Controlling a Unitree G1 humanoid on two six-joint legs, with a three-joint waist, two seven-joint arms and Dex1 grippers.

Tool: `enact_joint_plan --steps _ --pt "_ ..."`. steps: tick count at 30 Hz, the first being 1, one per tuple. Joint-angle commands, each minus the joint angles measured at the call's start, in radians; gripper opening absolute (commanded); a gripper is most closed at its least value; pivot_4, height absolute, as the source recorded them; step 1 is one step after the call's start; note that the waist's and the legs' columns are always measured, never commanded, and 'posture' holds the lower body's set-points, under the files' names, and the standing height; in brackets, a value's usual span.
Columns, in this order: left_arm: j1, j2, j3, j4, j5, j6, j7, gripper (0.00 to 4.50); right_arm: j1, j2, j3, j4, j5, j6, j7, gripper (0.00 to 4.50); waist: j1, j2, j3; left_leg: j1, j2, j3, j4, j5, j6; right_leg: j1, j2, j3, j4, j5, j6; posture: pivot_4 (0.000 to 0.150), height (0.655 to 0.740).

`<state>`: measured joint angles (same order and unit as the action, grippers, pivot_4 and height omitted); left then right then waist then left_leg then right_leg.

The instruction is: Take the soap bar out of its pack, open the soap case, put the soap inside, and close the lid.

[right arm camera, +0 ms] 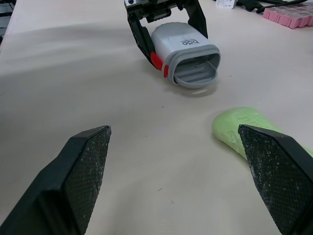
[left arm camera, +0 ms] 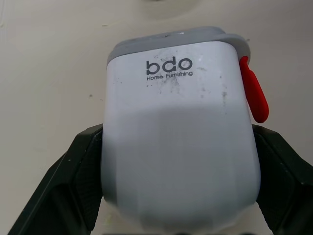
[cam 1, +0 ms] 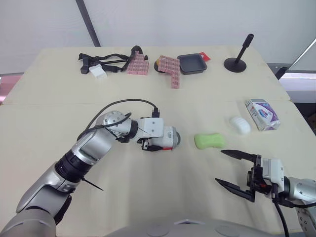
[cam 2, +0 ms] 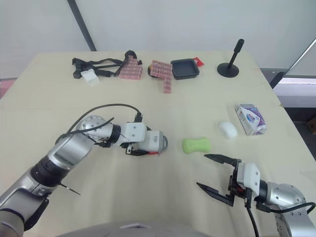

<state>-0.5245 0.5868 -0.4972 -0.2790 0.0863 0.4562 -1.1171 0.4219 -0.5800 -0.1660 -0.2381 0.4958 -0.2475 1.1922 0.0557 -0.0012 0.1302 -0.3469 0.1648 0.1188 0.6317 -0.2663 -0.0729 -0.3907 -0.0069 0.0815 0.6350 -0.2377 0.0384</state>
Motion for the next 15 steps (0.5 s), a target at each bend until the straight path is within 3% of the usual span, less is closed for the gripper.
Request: enact_joint_plan --steps 1,15 --pt "-0.024 0.000 -0.032 -0.055 0.015 0.020 -0.010 3.47 -0.005 0.002 -0.003 0.001 -0.003 -0.023 -0.006 4.47 0.001 0.000 0.000 0.000 0.000 0.000 0.000 0.000 0.000 0.000 0.000 0.000 0.000 0.000 0.000 0.150 0.7400" --pt "-0.104 0.030 -0.090 -0.059 0.084 0.014 -0.029 3.47 -0.018 -0.006 0.008 0.013 -0.006 -0.031 -0.010 4.47 0.000 0.000 0.000 0.000 0.000 0.000 0.000 0.000 0.000 0.001 0.000 -0.001 -0.001 0.000 0.000 0.150 0.7400"
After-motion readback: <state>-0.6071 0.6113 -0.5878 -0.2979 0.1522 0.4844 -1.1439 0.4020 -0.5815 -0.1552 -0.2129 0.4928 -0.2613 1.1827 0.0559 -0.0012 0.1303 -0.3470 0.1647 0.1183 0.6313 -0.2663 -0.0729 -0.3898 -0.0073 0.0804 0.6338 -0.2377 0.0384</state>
